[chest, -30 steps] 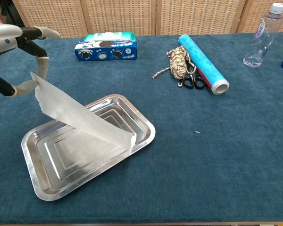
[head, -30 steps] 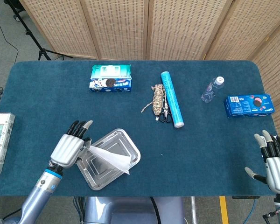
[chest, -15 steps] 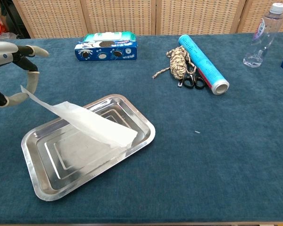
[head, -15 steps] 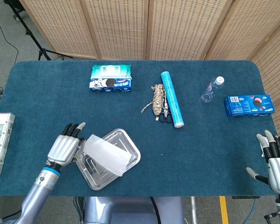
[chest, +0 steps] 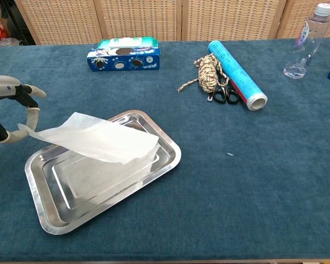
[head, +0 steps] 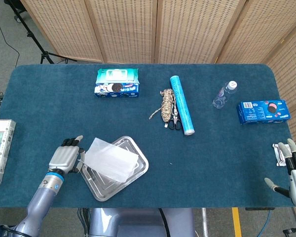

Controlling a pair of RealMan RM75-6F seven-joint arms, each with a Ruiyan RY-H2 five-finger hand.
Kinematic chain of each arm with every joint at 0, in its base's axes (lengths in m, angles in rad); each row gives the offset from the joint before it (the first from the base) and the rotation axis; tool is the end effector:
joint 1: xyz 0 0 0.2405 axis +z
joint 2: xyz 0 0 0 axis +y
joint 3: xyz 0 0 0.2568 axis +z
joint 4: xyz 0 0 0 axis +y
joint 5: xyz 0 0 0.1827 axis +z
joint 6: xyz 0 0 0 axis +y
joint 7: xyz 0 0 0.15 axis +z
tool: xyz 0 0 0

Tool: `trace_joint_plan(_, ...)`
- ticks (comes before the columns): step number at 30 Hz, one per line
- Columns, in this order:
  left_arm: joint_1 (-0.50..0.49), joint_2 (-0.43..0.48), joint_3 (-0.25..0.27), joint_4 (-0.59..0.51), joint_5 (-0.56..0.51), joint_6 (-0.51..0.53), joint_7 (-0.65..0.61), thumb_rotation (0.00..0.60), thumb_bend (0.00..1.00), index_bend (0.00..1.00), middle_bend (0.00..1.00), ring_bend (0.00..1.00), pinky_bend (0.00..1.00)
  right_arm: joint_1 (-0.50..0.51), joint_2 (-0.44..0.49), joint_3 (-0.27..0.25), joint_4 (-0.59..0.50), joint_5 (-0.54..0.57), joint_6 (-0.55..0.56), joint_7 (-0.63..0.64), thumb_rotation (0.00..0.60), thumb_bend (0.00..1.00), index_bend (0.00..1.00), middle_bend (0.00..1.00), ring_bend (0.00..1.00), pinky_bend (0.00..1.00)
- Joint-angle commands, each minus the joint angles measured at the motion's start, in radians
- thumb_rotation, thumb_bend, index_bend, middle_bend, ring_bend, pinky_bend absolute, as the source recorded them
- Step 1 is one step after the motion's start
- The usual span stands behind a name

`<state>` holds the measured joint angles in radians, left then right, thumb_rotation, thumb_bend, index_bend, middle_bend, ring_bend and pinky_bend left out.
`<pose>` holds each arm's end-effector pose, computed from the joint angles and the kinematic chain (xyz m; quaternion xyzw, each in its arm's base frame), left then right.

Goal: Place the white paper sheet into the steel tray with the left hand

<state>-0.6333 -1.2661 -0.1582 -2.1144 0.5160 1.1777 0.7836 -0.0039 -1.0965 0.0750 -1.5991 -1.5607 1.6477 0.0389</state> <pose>-0.1777 0.2666 0.0692 -0.6854 -0.5223 -0.2066 0.4635 -0.2989 -0.1608 0.2144 0.5582 -0.3441 0.4308 0.6200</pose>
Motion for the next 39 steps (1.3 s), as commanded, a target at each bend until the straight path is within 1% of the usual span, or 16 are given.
trace_joint_plan(1,-0.05,-0.022,-0.003,0.012,-0.074,-0.031,-0.007,0.6,0.46,0.83,0.0,0.0,0.0,-0.006,0.004,0.003,0.002,-0.001,0.01,0.013,0.6,0.0,0.04,0.0,0.0,0.0)
trace_joint_plan(7,-0.082,-0.046,0.005,0.027,-0.12,-0.055,-0.045,0.6,0.43,0.83,0.0,0.0,0.0,-0.019,0.008,0.007,0.006,-0.004,0.035,0.032,0.6,0.0,0.04,0.0,0.0,0.0)
trace_joint_plan(13,-0.101,-0.056,0.006,0.039,-0.114,-0.096,-0.107,0.6,0.37,0.82,0.0,0.0,0.0,-0.032,0.01,0.009,0.007,-0.013,0.063,0.044,0.6,0.0,0.04,0.0,0.0,0.0)
trace_joint_plan(18,-0.106,-0.049,0.014,0.034,-0.089,-0.124,-0.149,0.6,0.33,0.7,0.0,0.0,0.0,-0.04,0.01,0.011,0.009,-0.017,0.079,0.051,0.6,0.0,0.04,0.0,0.0,0.0)
trace_joint_plan(23,-0.108,-0.038,0.022,0.024,-0.058,-0.144,-0.201,0.6,0.31,0.65,0.0,0.0,0.0,-0.048,0.01,0.014,0.011,-0.021,0.094,0.06,0.6,0.0,0.04,0.0,0.0,0.0)
trace_joint_plan(28,-0.115,-0.02,0.032,0.01,-0.05,-0.169,-0.232,0.6,0.29,0.56,0.0,0.0,0.0,-0.051,0.009,0.015,0.013,-0.024,0.099,0.063,0.6,0.0,0.04,0.0,0.0,0.0)
trace_joint_plan(30,-0.119,-0.012,0.036,0.005,-0.045,-0.183,-0.246,0.6,0.27,0.53,0.0,0.0,0.0,-0.052,0.008,0.015,0.013,-0.026,0.1,0.061,0.6,0.0,0.04,0.0,0.0,0.0)
trace_joint_plan(36,-0.132,0.012,0.05,-0.006,-0.038,-0.226,-0.285,0.6,0.26,0.47,0.0,0.0,0.0,-0.056,0.006,0.018,0.014,-0.028,0.108,0.061,0.6,0.0,0.04,0.0,0.0,0.0)
trace_joint_plan(39,-0.137,0.023,0.052,-0.019,-0.035,-0.259,-0.326,0.6,0.25,0.43,0.0,0.0,0.0,-0.059,0.005,0.02,0.015,-0.029,0.114,0.064,0.6,0.0,0.04,0.0,0.0,0.0)
